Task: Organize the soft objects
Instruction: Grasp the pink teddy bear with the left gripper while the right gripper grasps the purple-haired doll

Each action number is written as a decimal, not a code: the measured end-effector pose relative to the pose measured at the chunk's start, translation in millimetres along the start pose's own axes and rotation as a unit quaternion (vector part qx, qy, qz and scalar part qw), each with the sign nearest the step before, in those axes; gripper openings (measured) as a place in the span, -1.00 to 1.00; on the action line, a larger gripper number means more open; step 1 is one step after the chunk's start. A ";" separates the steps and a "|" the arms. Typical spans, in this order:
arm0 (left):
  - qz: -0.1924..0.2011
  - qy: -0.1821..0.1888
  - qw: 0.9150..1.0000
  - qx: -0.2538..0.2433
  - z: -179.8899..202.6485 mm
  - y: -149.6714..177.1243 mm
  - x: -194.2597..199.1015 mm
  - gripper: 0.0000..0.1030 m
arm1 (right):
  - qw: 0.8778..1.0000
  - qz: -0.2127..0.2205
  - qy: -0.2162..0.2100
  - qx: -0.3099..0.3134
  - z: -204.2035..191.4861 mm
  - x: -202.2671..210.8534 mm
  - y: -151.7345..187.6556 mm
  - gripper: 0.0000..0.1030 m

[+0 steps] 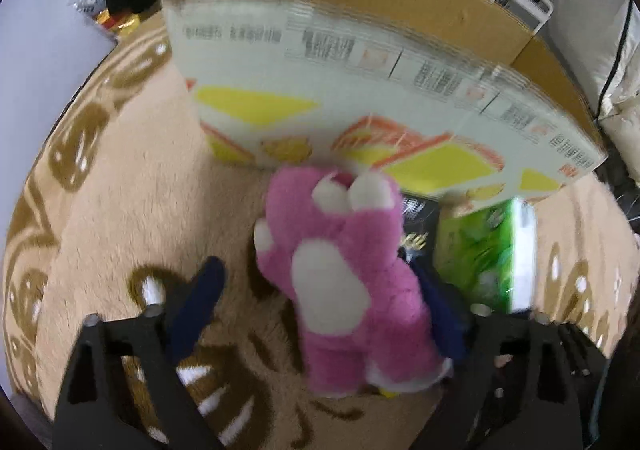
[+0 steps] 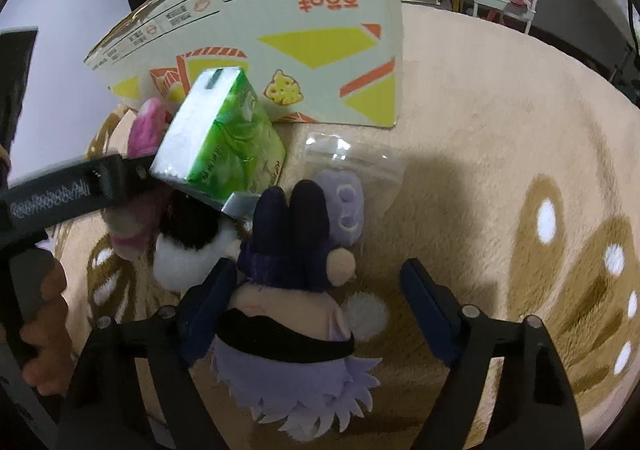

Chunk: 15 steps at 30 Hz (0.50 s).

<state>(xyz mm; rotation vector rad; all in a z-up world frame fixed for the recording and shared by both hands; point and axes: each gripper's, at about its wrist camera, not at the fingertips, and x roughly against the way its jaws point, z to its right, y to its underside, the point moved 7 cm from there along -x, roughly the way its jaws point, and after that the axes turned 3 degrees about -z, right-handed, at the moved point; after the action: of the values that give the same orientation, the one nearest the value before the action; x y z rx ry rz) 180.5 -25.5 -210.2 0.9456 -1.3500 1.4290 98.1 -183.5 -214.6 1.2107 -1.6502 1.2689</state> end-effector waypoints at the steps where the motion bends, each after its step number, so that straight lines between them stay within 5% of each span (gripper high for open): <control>1: -0.008 -0.001 1.000 0.000 -0.4 2.8 -3.1 0.49 | 1.000 0.000 0.000 0.000 0.3 0.6 0.3 0.67; 5: -0.013 0.024 1.000 0.011 -1.2 11.0 -2.2 0.10 | 1.000 0.000 -0.006 -0.003 1.7 1.8 0.3 0.55; 10: -0.006 0.022 1.000 0.003 -1.9 19.1 0.6 -0.06 | 1.000 -0.002 -0.029 0.004 -12.2 3.9 11.3 0.08; 15: 0.004 0.004 1.000 -0.005 -2.7 26.8 7.4 -0.12 | 1.000 -0.003 -0.026 0.016 -22.1 4.7 15.4 0.05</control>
<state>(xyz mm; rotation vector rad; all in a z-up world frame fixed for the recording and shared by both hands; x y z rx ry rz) 152.9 -21.2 -210.9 0.9273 -1.3553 1.4292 81.9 -162.1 -209.1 1.2780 -1.6671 1.2745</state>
